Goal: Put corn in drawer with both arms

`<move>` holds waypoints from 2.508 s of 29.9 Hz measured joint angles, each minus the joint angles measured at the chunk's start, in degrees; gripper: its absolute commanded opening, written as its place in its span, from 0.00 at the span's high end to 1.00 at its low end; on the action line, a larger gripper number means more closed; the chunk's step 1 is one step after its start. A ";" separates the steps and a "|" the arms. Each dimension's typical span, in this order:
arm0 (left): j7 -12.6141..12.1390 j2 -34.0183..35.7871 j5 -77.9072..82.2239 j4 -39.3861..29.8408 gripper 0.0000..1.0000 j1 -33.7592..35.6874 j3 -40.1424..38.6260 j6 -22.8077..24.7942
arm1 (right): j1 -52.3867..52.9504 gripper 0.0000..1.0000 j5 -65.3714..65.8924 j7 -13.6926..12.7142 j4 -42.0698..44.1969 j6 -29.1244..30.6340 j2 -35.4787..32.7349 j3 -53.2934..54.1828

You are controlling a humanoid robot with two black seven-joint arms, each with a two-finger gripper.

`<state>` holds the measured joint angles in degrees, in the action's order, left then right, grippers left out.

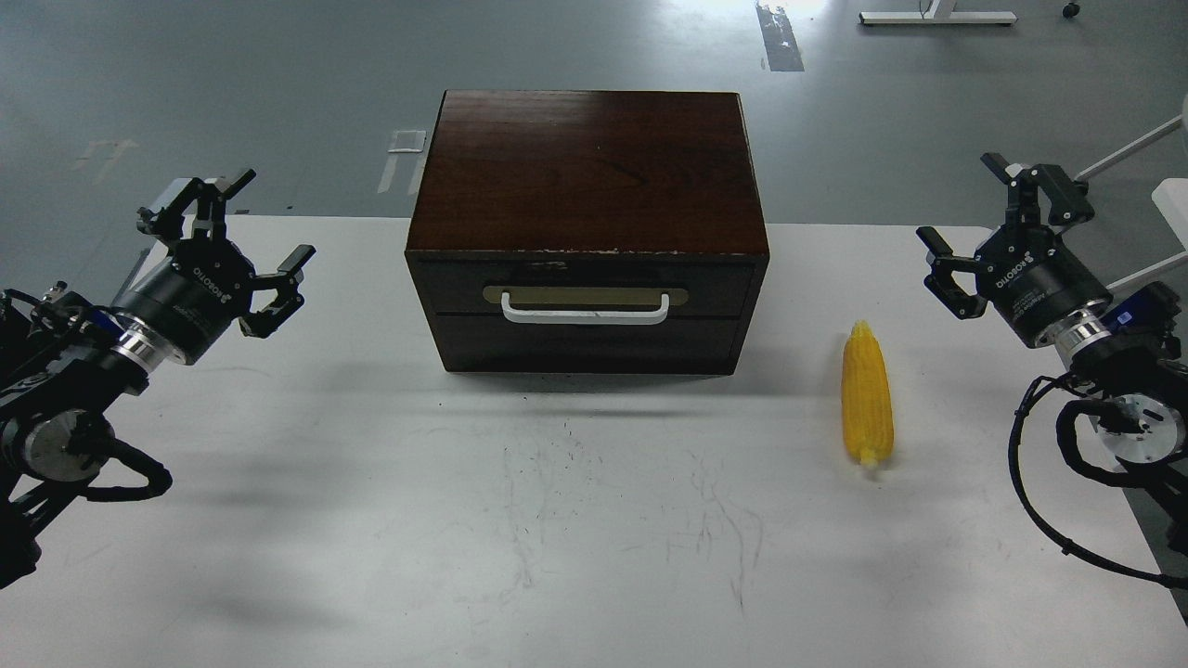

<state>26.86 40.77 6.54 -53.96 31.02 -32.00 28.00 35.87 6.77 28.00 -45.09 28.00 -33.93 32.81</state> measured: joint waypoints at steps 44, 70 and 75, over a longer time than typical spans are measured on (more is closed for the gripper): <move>1.17 -7.31 102.67 -28.56 0.01 28.90 2.32 0.01 | -0.09 0.00 0.08 0.00 0.08 0.00 -1.18 0.41; 1.14 -17.15 118.46 -19.29 0.01 37.27 23.12 -3.93 | -0.90 0.00 0.00 0.00 0.00 0.00 -1.33 0.59; 1.14 -18.65 118.47 -16.08 0.01 37.34 23.54 -4.69 | -0.97 0.00 0.00 0.00 0.00 0.00 -1.34 0.59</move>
<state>28.00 22.12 125.01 -70.04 68.36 -8.47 23.32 34.90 6.77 28.00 -45.09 28.00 -35.26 33.40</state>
